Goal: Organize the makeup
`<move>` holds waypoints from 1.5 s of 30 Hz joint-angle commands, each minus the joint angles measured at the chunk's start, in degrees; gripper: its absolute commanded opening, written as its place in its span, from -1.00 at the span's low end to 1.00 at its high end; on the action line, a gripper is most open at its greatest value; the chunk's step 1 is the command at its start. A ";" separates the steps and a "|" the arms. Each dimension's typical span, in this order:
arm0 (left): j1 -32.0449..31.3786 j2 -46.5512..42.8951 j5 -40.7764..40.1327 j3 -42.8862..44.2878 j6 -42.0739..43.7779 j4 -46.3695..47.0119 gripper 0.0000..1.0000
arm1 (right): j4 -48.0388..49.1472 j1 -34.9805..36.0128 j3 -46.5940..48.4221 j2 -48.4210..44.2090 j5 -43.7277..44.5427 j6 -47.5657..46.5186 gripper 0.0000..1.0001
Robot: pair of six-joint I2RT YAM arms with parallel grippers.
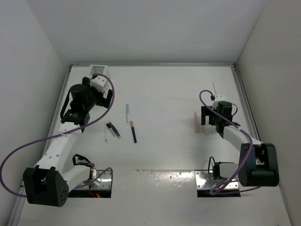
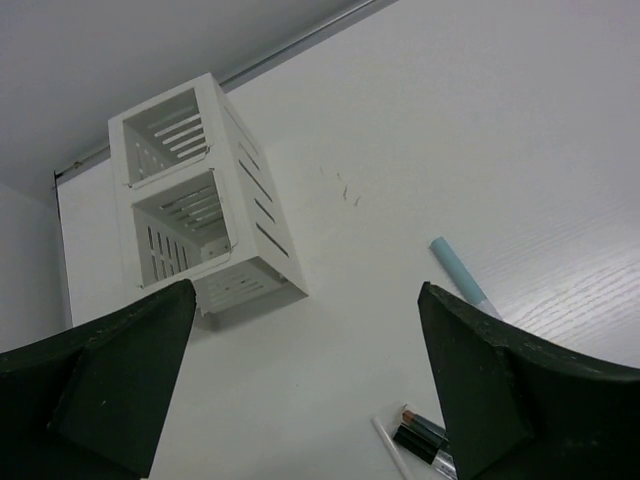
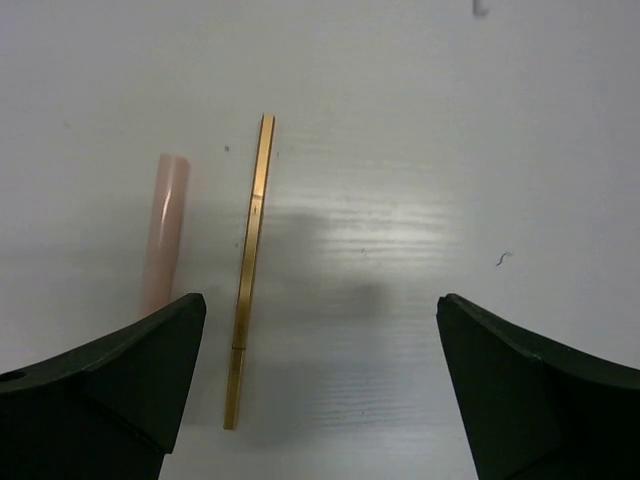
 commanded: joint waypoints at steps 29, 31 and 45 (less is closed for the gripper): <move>2.02 20.27 -2.78 9.72 -9.43 -40.19 -0.25 | -41.17 -2.35 40.59 9.39 -12.68 4.11 -0.31; 2.73 20.90 -2.32 10.25 -9.43 -41.26 -0.28 | -41.43 -2.35 39.80 9.13 -13.03 4.46 -0.31; 2.91 37.31 0.66 26.23 -11.68 -57.07 -0.22 | -40.21 -2.18 33.56 3.24 -10.40 2.27 -0.26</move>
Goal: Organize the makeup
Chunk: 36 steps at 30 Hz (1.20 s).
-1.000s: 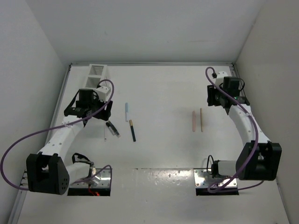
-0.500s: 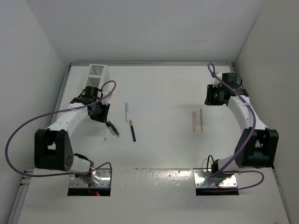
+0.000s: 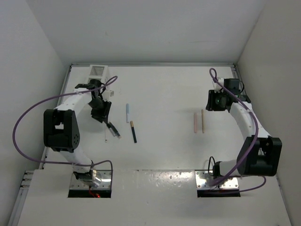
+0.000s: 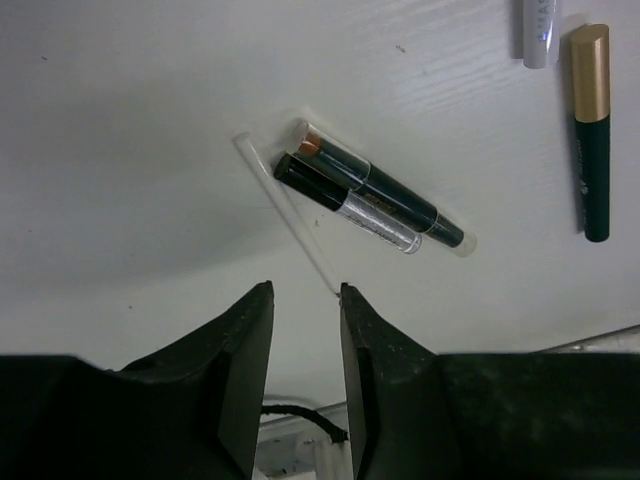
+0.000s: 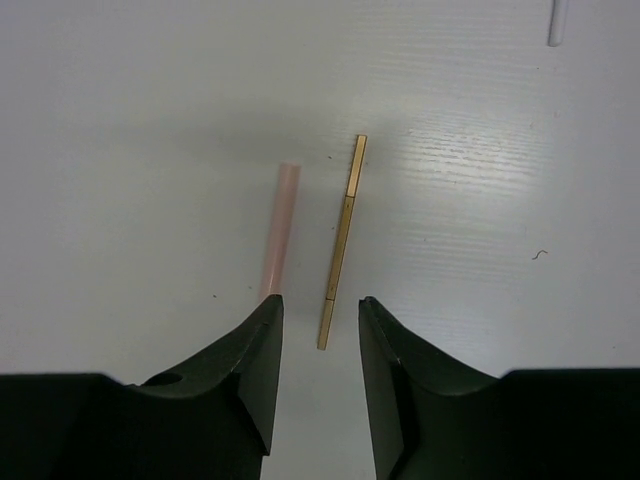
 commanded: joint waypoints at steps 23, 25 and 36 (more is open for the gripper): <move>1.02 3.61 -3.52 -10.96 -20.81 10.10 -0.25 | -1.40 0.01 -5.64 -10.22 0.82 -6.93 -0.18; 0.31 4.14 -3.52 -10.96 -20.81 10.81 -0.29 | -1.58 -0.08 -6.16 -11.01 0.99 -7.28 -0.18; 0.31 6.07 -8.61 -14.30 -23.80 14.76 -0.83 | -1.49 -0.08 -6.78 -12.42 1.44 -7.98 -0.16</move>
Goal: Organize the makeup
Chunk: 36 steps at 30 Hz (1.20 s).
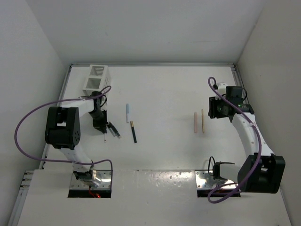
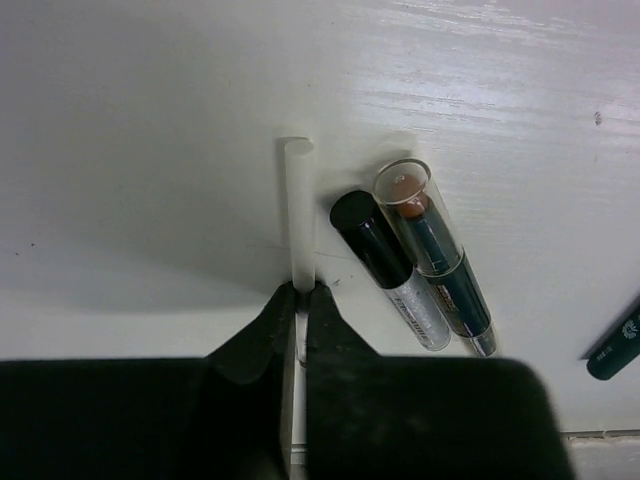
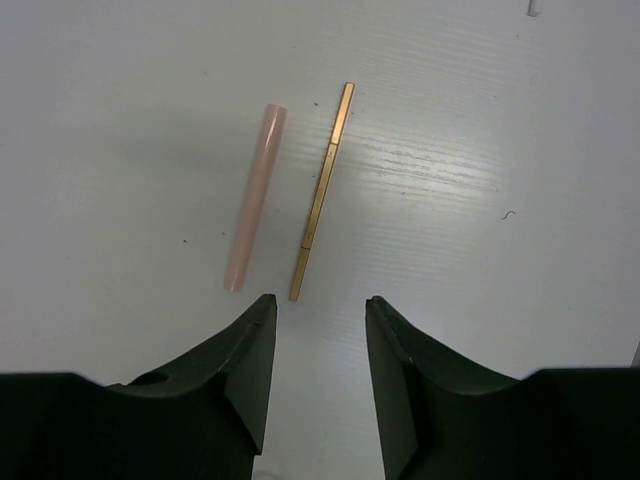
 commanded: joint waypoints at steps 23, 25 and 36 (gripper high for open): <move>-1.25 -21.47 2.46 14.16 18.26 4.76 -1.00 | 7.00 0.18 0.12 1.98 -6.27 1.50 -0.16; -1.25 -22.79 1.51 18.12 18.80 12.48 -1.00 | 8.31 0.18 0.47 2.50 -6.97 1.50 -0.16; 8.59 -12.17 10.91 12.33 18.80 59.87 -1.00 | 11.93 0.53 4.77 7.60 -9.08 5.36 -0.18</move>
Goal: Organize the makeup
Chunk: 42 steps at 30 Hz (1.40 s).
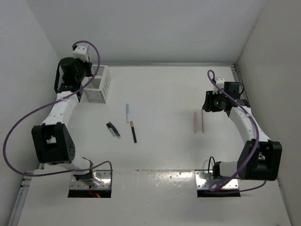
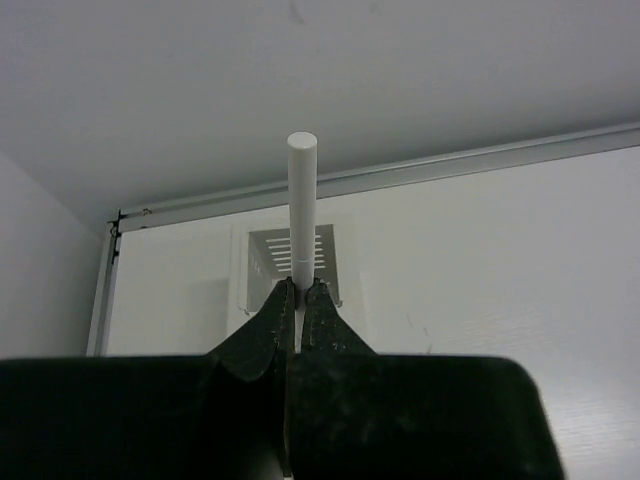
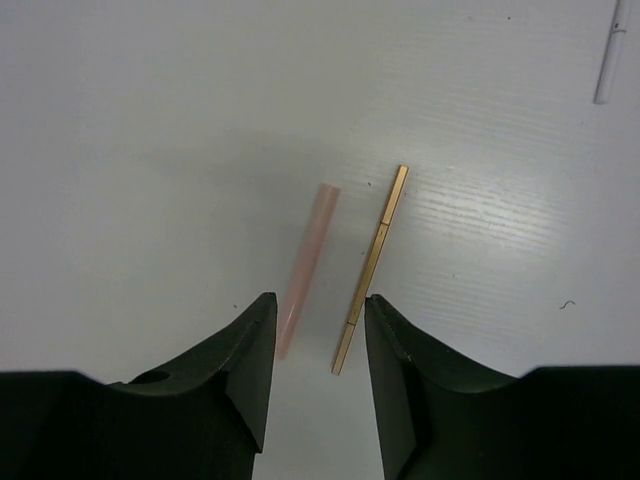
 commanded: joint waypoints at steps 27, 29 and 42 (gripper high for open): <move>5.16 10.06 1.38 -9.34 5.23 14.87 0.34 | -0.62 2.84 8.26 3.18 2.41 0.51 0.26; 5.16 8.48 0.32 -4.36 2.52 12.07 0.37 | -0.97 3.19 7.91 3.18 2.50 -0.20 0.26; -20.57 10.04 -1.97 6.14 2.37 -27.99 0.26 | -3.07 4.25 2.64 0.28 1.71 2.17 0.26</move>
